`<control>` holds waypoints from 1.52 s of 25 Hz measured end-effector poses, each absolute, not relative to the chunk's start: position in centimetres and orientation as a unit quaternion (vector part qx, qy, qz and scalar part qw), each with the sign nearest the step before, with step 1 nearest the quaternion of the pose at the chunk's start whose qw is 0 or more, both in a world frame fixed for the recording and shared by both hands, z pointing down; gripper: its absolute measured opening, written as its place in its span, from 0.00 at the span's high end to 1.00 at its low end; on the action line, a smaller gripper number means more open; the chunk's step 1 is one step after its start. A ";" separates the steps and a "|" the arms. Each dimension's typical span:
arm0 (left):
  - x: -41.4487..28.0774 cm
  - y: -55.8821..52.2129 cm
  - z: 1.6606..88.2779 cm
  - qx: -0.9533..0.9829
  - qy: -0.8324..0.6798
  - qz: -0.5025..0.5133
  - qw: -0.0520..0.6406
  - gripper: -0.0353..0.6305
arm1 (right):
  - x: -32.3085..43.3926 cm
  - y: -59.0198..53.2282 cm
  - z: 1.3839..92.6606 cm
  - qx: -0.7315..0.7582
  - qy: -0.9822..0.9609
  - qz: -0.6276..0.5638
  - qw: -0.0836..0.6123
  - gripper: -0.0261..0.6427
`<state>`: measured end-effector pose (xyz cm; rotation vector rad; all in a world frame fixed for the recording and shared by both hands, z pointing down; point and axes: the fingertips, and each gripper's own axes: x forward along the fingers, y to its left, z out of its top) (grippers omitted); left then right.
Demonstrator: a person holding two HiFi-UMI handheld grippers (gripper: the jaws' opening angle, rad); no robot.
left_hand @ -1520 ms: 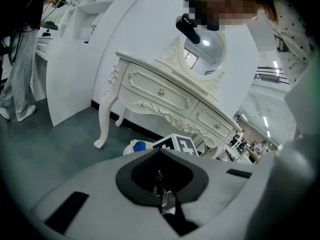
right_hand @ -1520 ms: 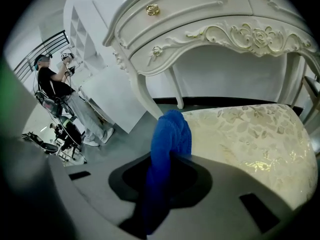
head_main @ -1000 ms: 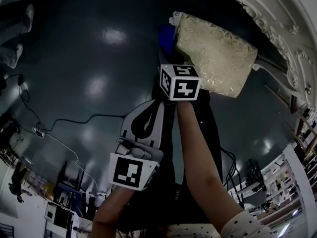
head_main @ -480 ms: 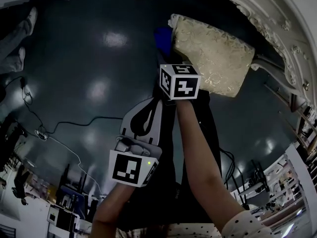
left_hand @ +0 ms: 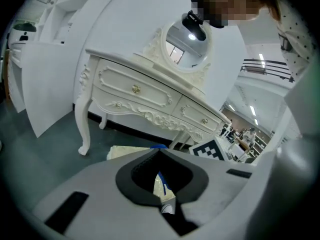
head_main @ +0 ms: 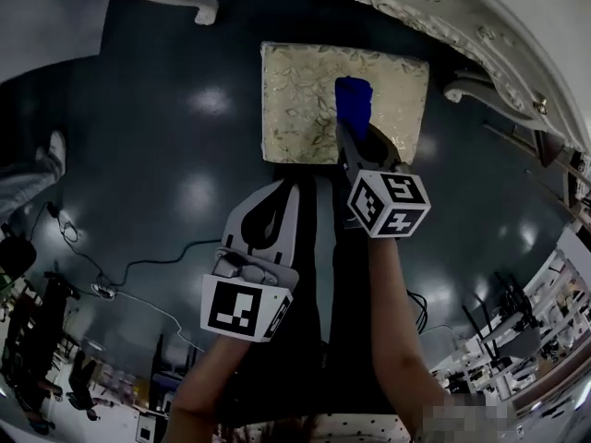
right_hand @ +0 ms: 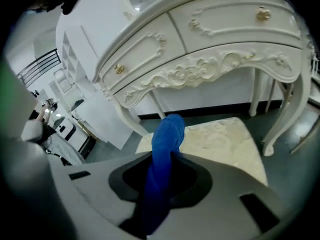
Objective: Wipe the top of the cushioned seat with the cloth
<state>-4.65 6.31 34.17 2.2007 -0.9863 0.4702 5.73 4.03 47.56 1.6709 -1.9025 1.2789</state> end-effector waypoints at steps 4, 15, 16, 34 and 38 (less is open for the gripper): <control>-1.0 6.7 34.0 0.858 -0.343 0.195 0.329 0.95 | 13.9 8.2 47.2 0.636 -0.617 0.430 0.171 0.83; 6.4 9.2 34.9 0.868 -0.293 0.227 0.329 0.95 | 26.4 17.1 54.3 0.681 -0.509 0.478 0.219 0.83; 6.9 9.4 34.9 0.869 -0.291 0.228 0.329 0.95 | 26.3 17.3 54.9 0.676 -0.509 0.484 0.222 0.83; 9.3 9.8 35.0 0.870 -0.289 0.235 0.322 0.95 | 23.0 16.4 55.8 0.638 -0.544 0.500 0.219 0.83; 8.8 9.8 34.8 0.871 -0.290 0.233 0.322 0.95 | 22.3 16.2 55.2 0.638 -0.548 0.494 0.222 0.83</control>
